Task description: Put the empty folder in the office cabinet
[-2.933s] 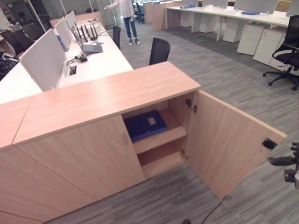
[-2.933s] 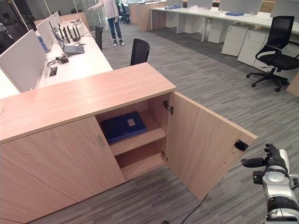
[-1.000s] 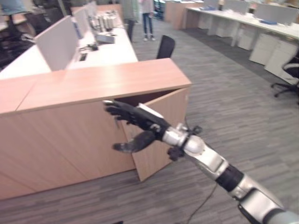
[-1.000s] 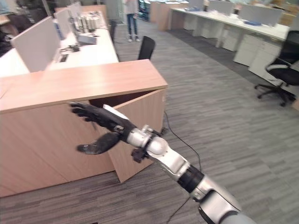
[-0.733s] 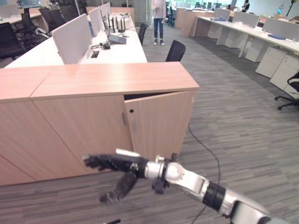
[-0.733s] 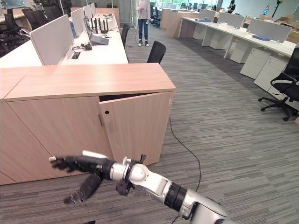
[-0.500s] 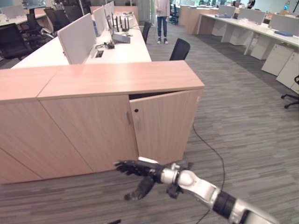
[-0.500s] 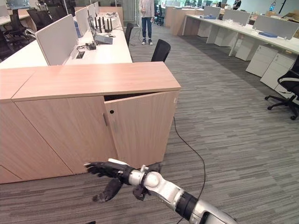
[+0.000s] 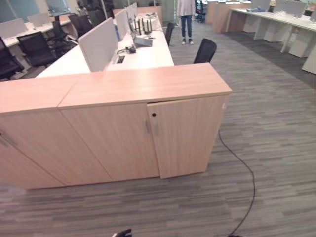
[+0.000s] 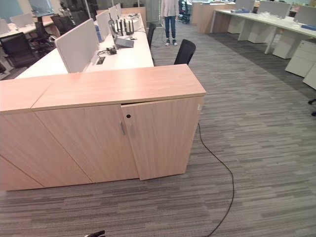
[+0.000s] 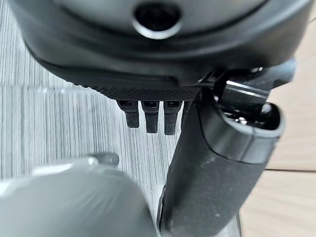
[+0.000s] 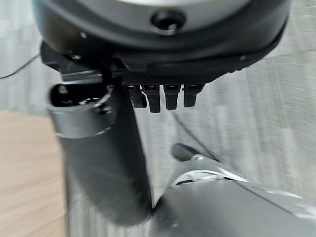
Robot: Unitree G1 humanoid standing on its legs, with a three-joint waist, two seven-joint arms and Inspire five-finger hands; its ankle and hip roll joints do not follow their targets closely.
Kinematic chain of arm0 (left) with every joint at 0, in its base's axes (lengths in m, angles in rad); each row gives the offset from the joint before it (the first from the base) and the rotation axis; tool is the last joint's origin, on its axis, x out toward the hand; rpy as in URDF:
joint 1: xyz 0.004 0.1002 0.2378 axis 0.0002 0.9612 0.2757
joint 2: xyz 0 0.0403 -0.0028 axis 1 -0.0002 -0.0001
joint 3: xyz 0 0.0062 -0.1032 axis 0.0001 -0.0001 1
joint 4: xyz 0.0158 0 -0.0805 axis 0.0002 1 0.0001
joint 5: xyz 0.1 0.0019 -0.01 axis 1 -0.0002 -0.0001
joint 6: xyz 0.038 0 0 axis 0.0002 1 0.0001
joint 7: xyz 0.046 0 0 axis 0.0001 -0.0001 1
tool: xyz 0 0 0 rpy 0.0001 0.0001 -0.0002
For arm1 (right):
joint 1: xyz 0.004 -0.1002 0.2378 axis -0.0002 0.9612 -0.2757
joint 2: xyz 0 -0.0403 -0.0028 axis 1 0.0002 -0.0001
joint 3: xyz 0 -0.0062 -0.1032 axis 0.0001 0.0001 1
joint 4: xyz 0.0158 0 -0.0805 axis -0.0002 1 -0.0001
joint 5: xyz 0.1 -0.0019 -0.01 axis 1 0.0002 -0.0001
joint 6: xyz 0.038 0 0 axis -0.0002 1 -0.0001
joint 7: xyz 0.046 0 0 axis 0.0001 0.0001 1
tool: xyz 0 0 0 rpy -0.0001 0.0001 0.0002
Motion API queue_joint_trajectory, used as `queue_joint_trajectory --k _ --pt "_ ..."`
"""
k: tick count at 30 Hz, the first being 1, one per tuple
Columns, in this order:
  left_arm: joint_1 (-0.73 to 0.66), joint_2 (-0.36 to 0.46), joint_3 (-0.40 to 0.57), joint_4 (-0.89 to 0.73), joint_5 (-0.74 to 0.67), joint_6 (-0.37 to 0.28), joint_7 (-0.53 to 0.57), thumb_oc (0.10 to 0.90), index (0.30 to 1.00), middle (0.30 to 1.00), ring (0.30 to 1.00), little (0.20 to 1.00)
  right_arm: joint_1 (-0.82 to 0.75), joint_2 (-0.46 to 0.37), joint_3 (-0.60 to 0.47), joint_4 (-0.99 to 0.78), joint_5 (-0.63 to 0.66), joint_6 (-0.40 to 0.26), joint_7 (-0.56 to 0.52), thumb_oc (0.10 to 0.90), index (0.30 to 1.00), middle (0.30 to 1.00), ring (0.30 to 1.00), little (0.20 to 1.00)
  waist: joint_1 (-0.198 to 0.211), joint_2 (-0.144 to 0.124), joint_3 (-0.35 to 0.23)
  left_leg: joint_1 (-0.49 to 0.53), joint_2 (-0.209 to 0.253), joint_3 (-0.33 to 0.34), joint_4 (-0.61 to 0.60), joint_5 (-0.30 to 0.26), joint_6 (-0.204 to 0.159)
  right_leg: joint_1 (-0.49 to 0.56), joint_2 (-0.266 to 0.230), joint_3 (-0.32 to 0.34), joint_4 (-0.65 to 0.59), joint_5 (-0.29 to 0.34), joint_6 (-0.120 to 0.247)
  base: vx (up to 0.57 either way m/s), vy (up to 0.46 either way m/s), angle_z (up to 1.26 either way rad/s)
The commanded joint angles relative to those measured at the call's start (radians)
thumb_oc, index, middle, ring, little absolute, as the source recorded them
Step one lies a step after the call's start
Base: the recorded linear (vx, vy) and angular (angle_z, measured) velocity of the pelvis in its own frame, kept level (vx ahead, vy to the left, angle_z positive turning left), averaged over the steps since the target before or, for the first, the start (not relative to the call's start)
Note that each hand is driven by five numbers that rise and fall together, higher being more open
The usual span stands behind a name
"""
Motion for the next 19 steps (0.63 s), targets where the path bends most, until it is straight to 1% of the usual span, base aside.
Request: queue_joint_trajectory --k 1,3,4,5,6,7,8,9,10,11,13,15,16,17,18,19 --pt "0.054 0.031 0.062 0.045 -0.073 0.007 -0.037 0.8 0.9 0.9 0.9 0.9 0.045 0.022 0.052 0.128 -0.025 0.035 -0.002 0.8 0.9 0.9 0.9 0.9 -0.005 -0.1 0.041 -0.067 -0.063 -0.011 0.142 -0.044 -0.029 0.167 -0.008 0.036 -0.221 0.004 0.067 -0.05 -0.085 0.09" --pt "0.05 0.022 0.079 0.058 -0.106 0.006 -0.036 0.8 0.9 0.9 0.9 0.9 0.04 0.024 0.046 0.138 -0.028 0.04 -0.004 0.8 0.9 0.9 0.9 0.9 0.003 -0.103 0.056 -0.115 -0.063 -0.027 0.237 -0.04 -0.041 0.183 -0.005 0.023 -0.229 -0.006 0.055 -0.03 -0.053 0.18" --pt "0.046 0.018 0.086 0.057 -0.127 0.003 -0.029 0.8 0.9 0.9 0.9 0.9 0.033 0.024 0.048 0.134 -0.028 0.041 -0.008 0.8 0.9 0.9 0.9 0.9 0.011 -0.1 0.065 -0.131 -0.071 -0.045 0.26 -0.014 -0.047 0.188 -0.002 0.016 -0.234 -0.01 0.053 -0.02 -0.014 0.23" --pt "0.046 0.018 0.087 0.057 -0.127 0.003 -0.029 0.8 0.9 0.9 0.9 0.9 0.033 0.024 0.048 0.134 -0.028 0.041 -0.008 0.8 0.9 0.9 0.9 0.9 0.011 -0.1 0.065 -0.131 -0.071 -0.046 0.261 -0.014 -0.048 0.188 -0.002 0.016 -0.234 -0.01 0.052 -0.05 0.009 0.28" --pt "0.041 0.009 0.082 0.044 -0.141 -0.008 -0.029 0.8 0.9 0.9 0.9 0.9 0.017 0.026 0.059 0.114 -0.02 0.034 -0.014 0.8 0.9 0.9 0.9 0.9 0.025 -0.105 0.073 -0.186 -0.132 -0.111 0.249 0.007 -0.046 0.179 -0.008 0.004 -0.239 -0.006 0.055 -0.04 0.006 0.24" --pt "0.038 0.007 0.079 0.045 -0.141 -0.012 -0.034 0.8 0.9 0.9 0.9 0.9 0.013 0.027 0.063 0.103 -0.012 0.029 -0.016 0.8 0.9 0.9 0.9 0.9 0.035 -0.106 0.077 -0.204 -0.162 -0.135 0.244 -0.01 -0.04 0.179 -0.006 0.005 -0.239 -0.001 0.058 -0.04 0.006 0.18" --pt "0.038 0.007 0.079 0.045 -0.141 -0.012 -0.034 0.8 0.9 0.9 0.9 0.9 0.013 0.027 0.063 0.103 -0.012 0.029 -0.016 0.8 0.9 0.9 0.9 0.9 0.034 -0.106 0.077 -0.204 -0.162 -0.136 0.244 -0.01 -0.04 0.179 -0.006 0.004 -0.239 -0.001 0.058 -0.01 0.013 0.07" --pt "0.034 0.001 0.08 0.053 -0.16 -0.011 -0.041 0.8 0.9 0.9 0.9 0.9 -0.006 0.033 0.074 0.081 0.003 0.018 -0.018 0.8 0.9 0.9 0.9 0.9 0.04 -0.105 0.077 -0.227 -0.199 -0.168 0.239 -0.014 -0.035 0.167 -0.006 0.01 -0.236 0.009 0.064 0.04 0.043 0.04" --pt "0.039 0.0 0.089 0.06 -0.165 -0.008 -0.05 0.8 0.9 0.9 0.9 0.9 -0.017 0.038 0.077 0.076 0.01 0.014 -0.02 0.8 0.9 0.9 0.9 0.9 0.042 -0.103 0.066 -0.19 -0.206 -0.175 0.187 -0.017 -0.023 0.166 -0.004 0.015 -0.238 0.014 0.069 0.08 0.072 -0.03" --pt "0.046 -0.001 0.094 0.068 -0.165 -0.003 -0.06 0.8 0.9 0.9 0.9 0.9 -0.027 0.04 0.077 0.071 0.016 0.011 -0.017 0.8 0.9 0.9 0.9 0.9 0.05 -0.096 0.059 -0.158 -0.205 -0.174 0.15 -0.024 -0.015 0.172 0.001 0.018 -0.241 0.015 0.075 0.1 0.074 -0.12" --pt "0.046 0.005 0.092 0.079 -0.159 -0.004 -0.064 0.8 0.9 0.9 0.9 0.9 -0.036 0.041 0.076 0.068 0.022 0.011 -0.017 0.8 0.9 0.9 0.9 0.9 0.048 -0.092 0.044 -0.136 -0.202 -0.174 0.098 -0.008 -0.011 0.171 -0.005 0.013 -0.243 0.019 0.084 0.07 0.083 -0.26" --pt "0.046 0.009 0.071 0.075 -0.125 -0.015 -0.058 0.8 0.9 0.9 0.9 0.9 -0.047 0.042 0.079 0.063 0.023 0.011 -0.016 0.8 0.9 0.9 0.9 0.9 0.049 -0.079 0.027 -0.098 -0.186 -0.178 0.008 0.017 -0.01 0.171 -0.005 0.016 -0.244 0.023 0.089 0.06 0.078 -0.17" --pt "0.046 0.009 0.071 0.075 -0.125 -0.015 -0.058 0.8 0.9 0.9 0.9 0.9 -0.047 0.042 0.078 0.063 0.023 0.011 -0.016 0.8 0.9 0.9 0.9 0.9 0.049 -0.079 0.027 -0.095 -0.186 -0.178 0.003 0.02 -0.01 0.172 -0.006 0.017 -0.244 0.023 0.089 0.03 0.088 -0.1" --pt "0.044 0.014 0.042 0.051 -0.099 -0.028 -0.043 0.8 0.9 0.9 0.9 0.9 -0.058 0.044 0.083 0.065 0.026 0.009 -0.022 0.8 0.9 0.9 0.9 0.9 0.053 -0.067 0.015 -0.08 -0.167 -0.19 -0.065 0.06 -0.017 0.165 -0.006 0.018 -0.246 0.021 0.092 0.01 0.06 -0.1" --pt "0.045 0.014 0.042 0.05 -0.099 -0.028 -0.042 0.8 0.9 0.9 0.9 0.9 -0.058 0.043 0.083 0.065 0.026 0.009 -0.022 0.8 0.9 0.9 0.9 0.9 0.053 -0.067 0.015 -0.077 -0.167 -0.19 -0.07 0.062 -0.017 0.165 -0.005 0.018 -0.246 0.021 0.092 0.02 0.106 -0.07" --pt "0.042 0.022 0.015 0.022 -0.068 -0.04 -0.03 0.8 0.9 0.9 0.9 0.9 -0.063 0.043 0.081 0.065 0.026 0.005 -0.03 0.8 0.9 0.9 0.9 0.9 0.058 -0.06 0.004 -0.06 -0.158 -0.203 -0.124 0.086 -0.019 0.163 -0.005 0.014 -0.246 0.019 0.097 0.02 0.067 -0.06"
